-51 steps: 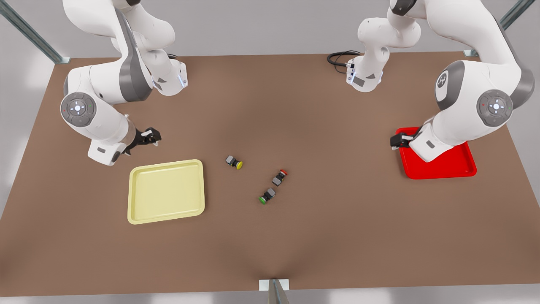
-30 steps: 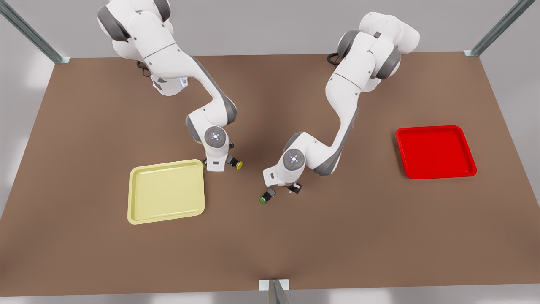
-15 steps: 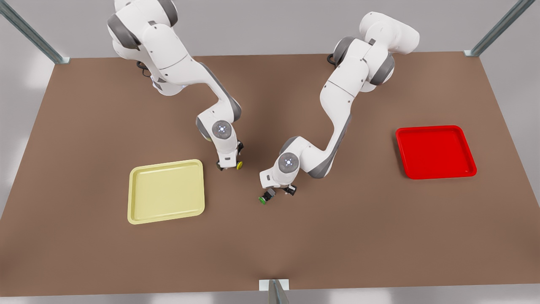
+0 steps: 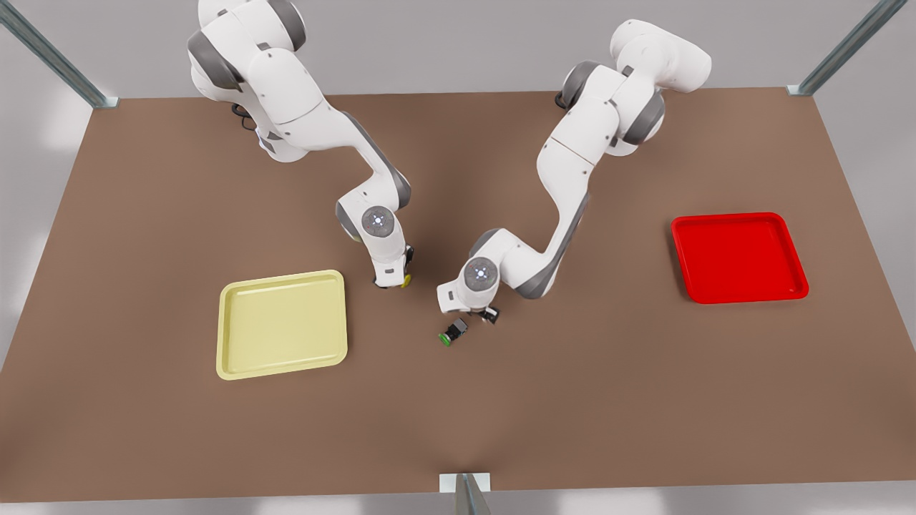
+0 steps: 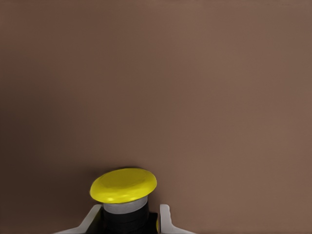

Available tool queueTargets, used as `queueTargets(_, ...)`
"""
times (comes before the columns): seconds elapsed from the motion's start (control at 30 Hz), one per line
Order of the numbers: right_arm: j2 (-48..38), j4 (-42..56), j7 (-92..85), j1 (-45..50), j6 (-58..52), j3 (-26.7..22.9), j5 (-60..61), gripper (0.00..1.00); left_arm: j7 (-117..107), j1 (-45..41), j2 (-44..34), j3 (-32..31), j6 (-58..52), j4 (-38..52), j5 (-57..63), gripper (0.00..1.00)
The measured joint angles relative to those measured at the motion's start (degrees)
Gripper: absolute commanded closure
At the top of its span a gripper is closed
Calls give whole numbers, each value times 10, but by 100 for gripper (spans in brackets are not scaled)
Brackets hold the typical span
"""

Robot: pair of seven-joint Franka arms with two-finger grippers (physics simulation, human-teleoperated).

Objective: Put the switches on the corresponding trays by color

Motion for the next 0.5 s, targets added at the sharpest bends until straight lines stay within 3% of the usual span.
queueTargets(0.13, 0, 2, -5, 0, 1, -1, 2, 53, -1, -3, 3, 0, -4, 0, 0, 6)
queueTargets(0.2, 0, 4, -9, -1, 0, -1, 2, 53, -1, -3, 4, 0, -5, 0, 0, 20)
queueTargets(0.33, -5, 13, -16, -4, -12, -2, 3, 53, -2, -3, 6, 0, -6, 0, -1, 28)
queueTargets(0.43, -9, 15, -22, -12, -25, -4, 3, 52, -4, -3, 6, 0, -7, 0, -2, 53)
queueTargets(0.5, -28, 23, -31, -35, -42, -10, 3, 52, -8, -3, 5, 0, -9, 1, 1, 61)
